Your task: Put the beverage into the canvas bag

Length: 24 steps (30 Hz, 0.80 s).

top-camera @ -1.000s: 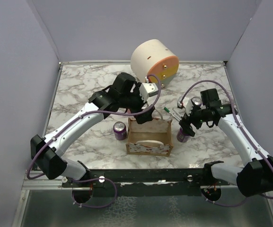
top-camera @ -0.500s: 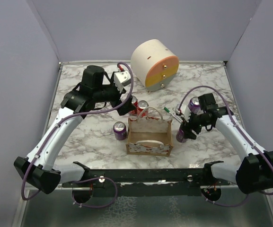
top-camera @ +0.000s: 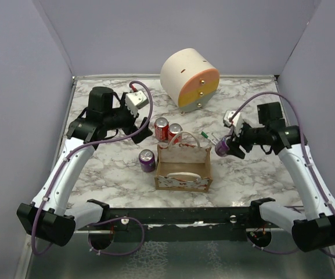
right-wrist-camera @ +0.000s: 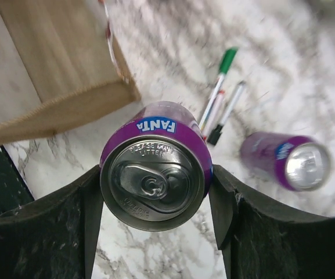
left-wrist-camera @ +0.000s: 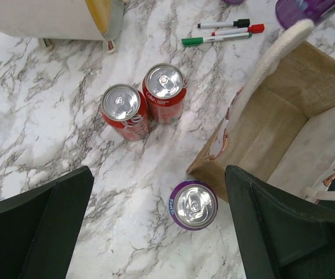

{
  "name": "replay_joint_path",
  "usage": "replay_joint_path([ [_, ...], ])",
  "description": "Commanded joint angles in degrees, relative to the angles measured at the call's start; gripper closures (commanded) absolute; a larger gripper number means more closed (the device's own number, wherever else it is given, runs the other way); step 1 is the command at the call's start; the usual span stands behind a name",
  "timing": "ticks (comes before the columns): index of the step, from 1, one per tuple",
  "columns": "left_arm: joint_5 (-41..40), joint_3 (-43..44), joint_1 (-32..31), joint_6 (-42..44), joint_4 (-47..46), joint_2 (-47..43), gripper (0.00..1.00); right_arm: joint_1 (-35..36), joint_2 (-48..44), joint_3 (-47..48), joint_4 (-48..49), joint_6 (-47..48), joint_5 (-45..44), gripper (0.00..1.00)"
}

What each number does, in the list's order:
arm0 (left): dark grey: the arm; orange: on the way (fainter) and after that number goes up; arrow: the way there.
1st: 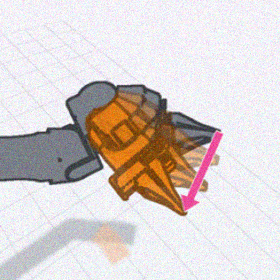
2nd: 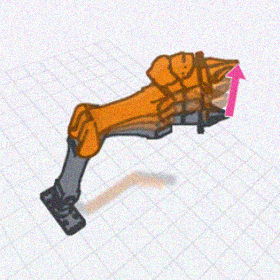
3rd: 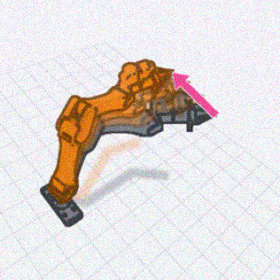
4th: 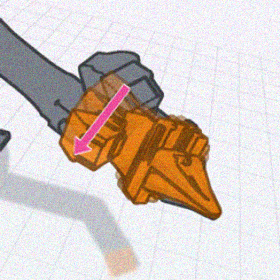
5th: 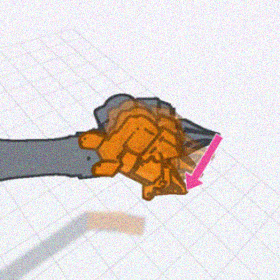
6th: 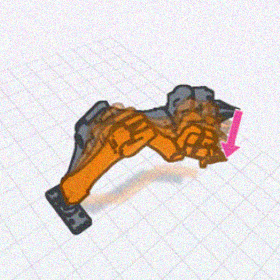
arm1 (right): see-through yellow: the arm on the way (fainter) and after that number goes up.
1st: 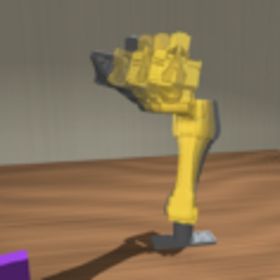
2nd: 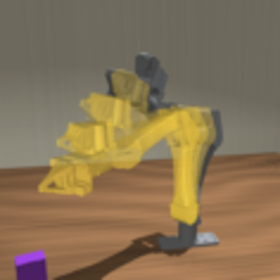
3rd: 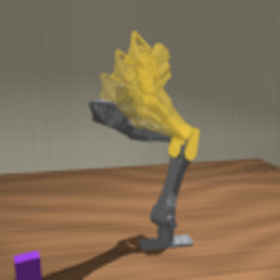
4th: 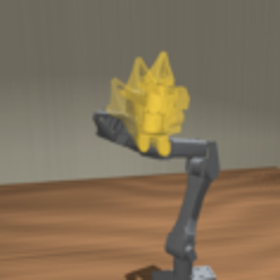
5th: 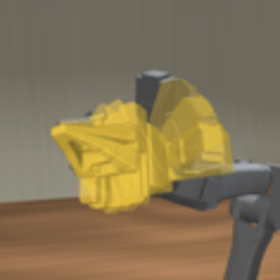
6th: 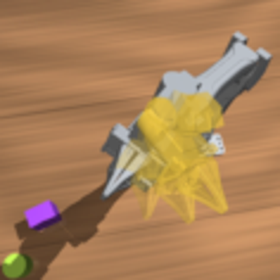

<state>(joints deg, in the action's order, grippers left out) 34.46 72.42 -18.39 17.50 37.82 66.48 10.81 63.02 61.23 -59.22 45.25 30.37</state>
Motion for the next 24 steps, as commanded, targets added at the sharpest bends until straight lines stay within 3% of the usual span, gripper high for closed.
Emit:
replay_joint_path([
  [1,1.7,-1.7,2.4,1.5,-1.8,-1.4,0.01,0.3,-2.5,10.9,-1.2,-3.8,10.5,0.99],
  [10,-1.7,-6.1,5.2,2.0,-4.8,-1.7,0.01,3.6,1.9,22.8,-3.7,-5.2,22.3,0.99],
  [18,-1.3,-6.7,8.4,1.1,-5.7,0.0,0.01,16.3,5.2,24.6,-2.0,-6.8,19.0,0.99],
  [24,0.1,-6.9,10.0,0.1,-5.8,0.0,0.01,25.2,9.5,23.4,2.3,-7.7,10.9,0.99],
])
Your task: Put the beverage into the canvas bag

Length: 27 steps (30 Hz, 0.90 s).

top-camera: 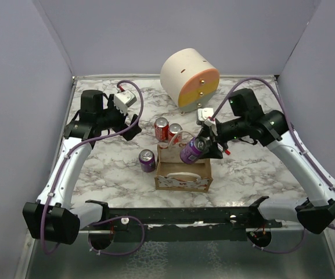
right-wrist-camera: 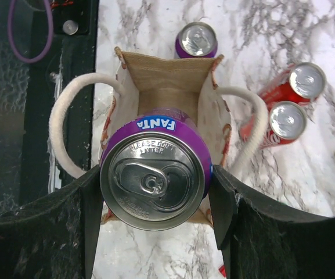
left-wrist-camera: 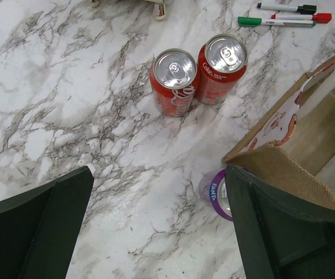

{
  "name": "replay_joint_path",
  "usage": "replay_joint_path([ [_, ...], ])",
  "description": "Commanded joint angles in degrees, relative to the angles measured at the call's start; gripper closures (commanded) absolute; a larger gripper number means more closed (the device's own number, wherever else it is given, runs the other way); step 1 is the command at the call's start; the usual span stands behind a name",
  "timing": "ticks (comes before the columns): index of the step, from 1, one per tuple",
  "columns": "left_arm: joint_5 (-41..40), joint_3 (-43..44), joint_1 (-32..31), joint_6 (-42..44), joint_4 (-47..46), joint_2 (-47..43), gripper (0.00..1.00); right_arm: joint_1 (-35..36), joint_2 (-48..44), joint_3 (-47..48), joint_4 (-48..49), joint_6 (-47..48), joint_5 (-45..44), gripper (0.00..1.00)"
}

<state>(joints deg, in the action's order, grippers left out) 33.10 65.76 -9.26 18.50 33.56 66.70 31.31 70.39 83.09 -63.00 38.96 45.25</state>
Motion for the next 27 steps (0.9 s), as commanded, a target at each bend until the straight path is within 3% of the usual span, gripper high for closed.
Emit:
replay_joint_path([
  [1,1.8,-0.3,1.0,-0.9,-1.6,-0.5,0.01,5.8,2.9,1.3,6.7,-1.4,-4.9,0.99],
  [6,3.4,-1.7,1.1,-0.9,-2.3,-1.8,0.01,11.1,7.4,0.5,9.4,-1.6,-10.0,0.99],
  [15,5.2,-2.4,1.5,-0.9,-2.6,-3.5,0.01,14.0,15.3,0.8,12.6,0.6,-13.2,0.99],
  [27,6.1,-3.1,2.3,-0.5,-2.9,-4.7,0.01,17.9,18.3,-4.1,18.1,-0.3,-16.5,0.99],
])
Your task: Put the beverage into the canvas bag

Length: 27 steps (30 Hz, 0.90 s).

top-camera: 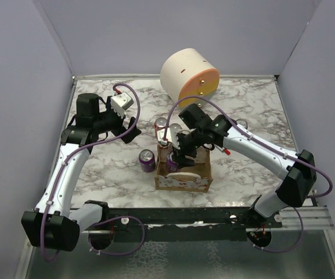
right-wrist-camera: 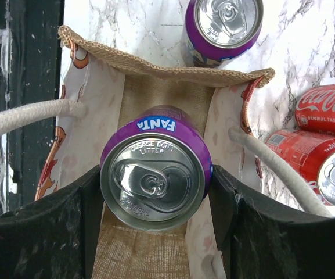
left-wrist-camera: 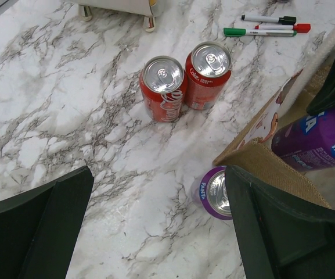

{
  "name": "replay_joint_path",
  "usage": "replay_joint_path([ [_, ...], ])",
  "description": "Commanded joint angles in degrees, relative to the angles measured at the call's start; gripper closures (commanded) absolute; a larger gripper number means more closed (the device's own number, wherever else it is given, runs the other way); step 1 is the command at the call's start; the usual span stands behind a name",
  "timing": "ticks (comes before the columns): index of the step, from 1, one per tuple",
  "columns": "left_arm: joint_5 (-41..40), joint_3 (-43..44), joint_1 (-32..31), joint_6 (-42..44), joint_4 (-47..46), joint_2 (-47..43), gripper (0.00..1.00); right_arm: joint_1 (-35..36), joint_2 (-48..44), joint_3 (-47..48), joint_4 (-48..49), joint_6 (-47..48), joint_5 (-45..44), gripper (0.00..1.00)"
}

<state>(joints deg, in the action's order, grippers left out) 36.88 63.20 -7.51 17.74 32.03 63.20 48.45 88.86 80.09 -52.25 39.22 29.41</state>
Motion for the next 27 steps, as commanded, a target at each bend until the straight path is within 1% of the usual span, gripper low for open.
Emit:
replay_joint_path([
  [1,2.3,-0.6,0.5,0.2,-1.4,-1.3,0.01,0.8,-0.1,-2.1,8.6,-1.0,-1.1,0.99],
  [7,2.2,-1.1,1.1,0.2,-1.7,-2.0,0.01,0.9,-0.2,-6.8,16.0,-5.4,-2.7,0.99],
  [11,2.4,-1.2,1.4,0.0,-2.0,-2.0,0.01,1.0,0.1,-8.2,18.9,-7.6,-3.5,0.99],
  [23,2.3,-2.1,1.9,0.1,-2.1,-2.9,0.01,1.3,3.1,-9.8,22.4,-12.3,-6.3,0.92],
  [27,2.2,-2.5,2.0,0.3,-2.3,-3.2,0.01,1.3,3.9,-10.4,23.2,-13.1,-7.2,0.88],
])
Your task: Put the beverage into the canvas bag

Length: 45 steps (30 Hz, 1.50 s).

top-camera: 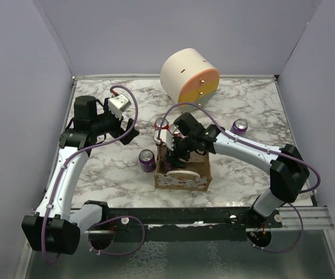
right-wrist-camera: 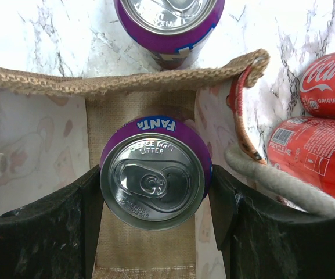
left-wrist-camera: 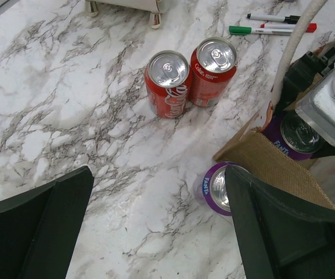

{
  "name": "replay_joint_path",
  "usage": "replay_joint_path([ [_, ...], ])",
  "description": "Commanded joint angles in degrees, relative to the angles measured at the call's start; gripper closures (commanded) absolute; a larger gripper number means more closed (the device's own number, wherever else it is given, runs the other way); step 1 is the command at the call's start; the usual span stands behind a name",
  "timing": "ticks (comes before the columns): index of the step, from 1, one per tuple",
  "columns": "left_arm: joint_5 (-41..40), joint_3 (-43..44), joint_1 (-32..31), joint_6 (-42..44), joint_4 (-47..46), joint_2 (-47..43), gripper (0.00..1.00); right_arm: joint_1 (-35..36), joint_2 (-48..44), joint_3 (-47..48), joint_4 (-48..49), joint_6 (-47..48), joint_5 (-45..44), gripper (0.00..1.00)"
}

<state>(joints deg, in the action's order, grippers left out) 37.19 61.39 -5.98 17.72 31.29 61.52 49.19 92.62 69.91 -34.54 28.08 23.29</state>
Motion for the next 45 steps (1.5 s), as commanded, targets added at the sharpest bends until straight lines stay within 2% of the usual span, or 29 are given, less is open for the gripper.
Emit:
replay_joint_path([
  [1,1.9,-0.8,0.4,0.4,-1.5,-1.6,0.01,0.5,0.4,-0.4,5.8,-2.2,-0.9,0.87],
  [18,0.4,-4.0,0.4,2.2,-1.9,-3.0,0.01,0.9,2.9,-2.5,9.4,-7.0,-2.6,0.66],
  [21,0.4,-4.6,0.5,2.6,-1.8,-3.3,0.01,0.9,3.3,-2.3,9.1,-7.4,-2.6,0.52],
  [29,0.6,-5.7,0.4,4.2,-1.1,-3.3,0.01,0.9,2.3,-0.6,7.7,-7.8,-2.1,0.26],
  [37,1.5,-7.1,0.4,6.7,0.2,-3.3,0.01,0.9,0.9,0.1,6.2,-7.0,-1.8,0.16],
  [45,3.3,-7.6,0.4,15.4,6.9,-1.7,0.01,0.9,-2.1,2.7,2.8,-5.6,-1.1,0.16],
])
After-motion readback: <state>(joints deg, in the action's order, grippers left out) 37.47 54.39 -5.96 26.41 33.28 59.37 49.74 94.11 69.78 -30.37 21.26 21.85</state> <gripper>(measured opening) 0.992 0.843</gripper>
